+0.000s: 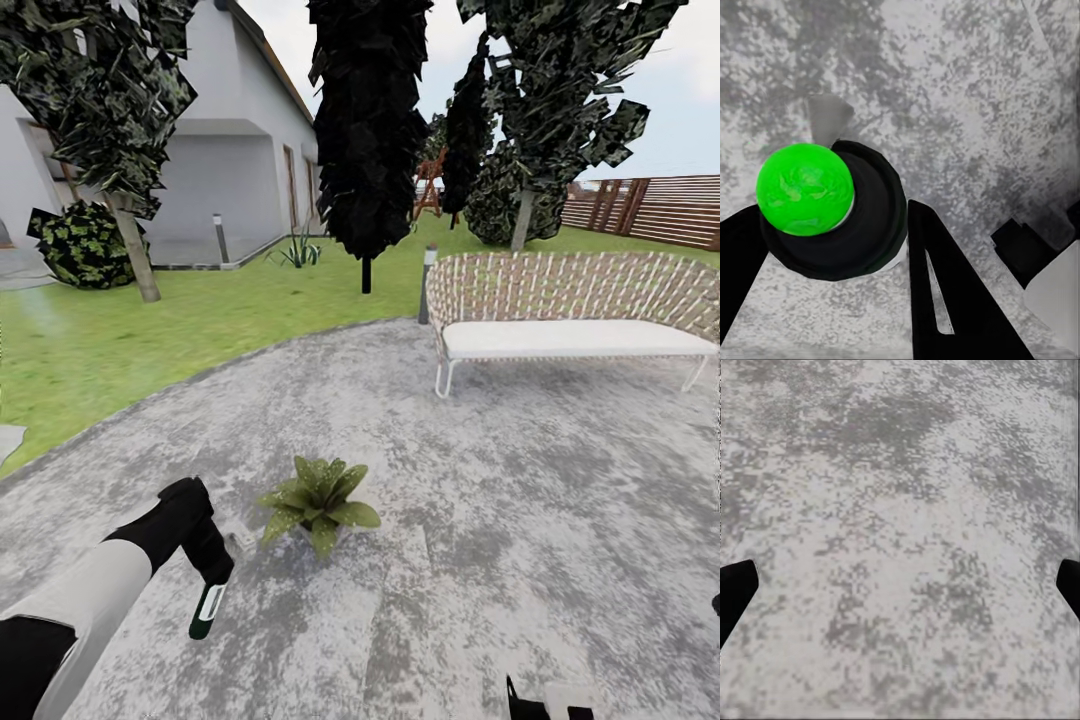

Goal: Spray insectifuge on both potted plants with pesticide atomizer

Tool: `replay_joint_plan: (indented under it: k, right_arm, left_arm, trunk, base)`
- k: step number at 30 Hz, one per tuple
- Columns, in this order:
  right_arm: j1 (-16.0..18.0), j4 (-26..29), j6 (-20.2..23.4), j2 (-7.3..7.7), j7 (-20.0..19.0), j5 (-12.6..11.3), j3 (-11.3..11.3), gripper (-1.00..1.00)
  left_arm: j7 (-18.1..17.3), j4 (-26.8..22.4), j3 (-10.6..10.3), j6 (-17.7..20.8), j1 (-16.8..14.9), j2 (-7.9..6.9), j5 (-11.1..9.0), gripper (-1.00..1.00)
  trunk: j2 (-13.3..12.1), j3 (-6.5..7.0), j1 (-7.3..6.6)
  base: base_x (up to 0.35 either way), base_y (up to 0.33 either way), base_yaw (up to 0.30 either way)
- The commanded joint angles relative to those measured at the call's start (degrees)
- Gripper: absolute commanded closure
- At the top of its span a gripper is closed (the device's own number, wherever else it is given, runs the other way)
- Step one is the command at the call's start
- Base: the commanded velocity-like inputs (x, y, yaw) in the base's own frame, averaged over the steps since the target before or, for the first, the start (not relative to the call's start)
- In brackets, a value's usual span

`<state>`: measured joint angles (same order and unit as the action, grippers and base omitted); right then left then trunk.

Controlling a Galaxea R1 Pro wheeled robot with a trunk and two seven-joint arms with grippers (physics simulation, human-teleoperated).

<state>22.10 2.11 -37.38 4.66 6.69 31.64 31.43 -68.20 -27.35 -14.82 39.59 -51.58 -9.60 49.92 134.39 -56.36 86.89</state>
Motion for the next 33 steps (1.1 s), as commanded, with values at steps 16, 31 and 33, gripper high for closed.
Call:
replay_joint_plan:
  k: [16,31,33]
  right_arm:
    - [0.0,8.5,0.2,0.54,-3.0,7.7,-4.9,-1.0]
    - [10.9,25.0,14.3,-2.15,-51.7,15.8,-10.4,-1.0]
    - [11.3,26.5,14.3,-3.03,-53.0,15.7,-15.4,1.0]
  left_arm:
    - [0.9,0.2,-0.2,-16.4,1.4,1.15,-9.0,1.0]
    - [4.4,3.4,-0.6,-30.2,2.3,1.28,-10.3,1.0]
    - [4.2,3.6,-0.7,-31.1,2.3,1.32,-10.2,1.0]
  trunk:
    - [0.0,-0.05,-0.05]
    - [0.0,-0.05,-0.05]
    - [0.0,-0.05,-0.05]
  base:
    - [-0.088,-0.002,0.0]
    - [0.0,0.0,0.0]
    - [0.0,0.0,0.0]
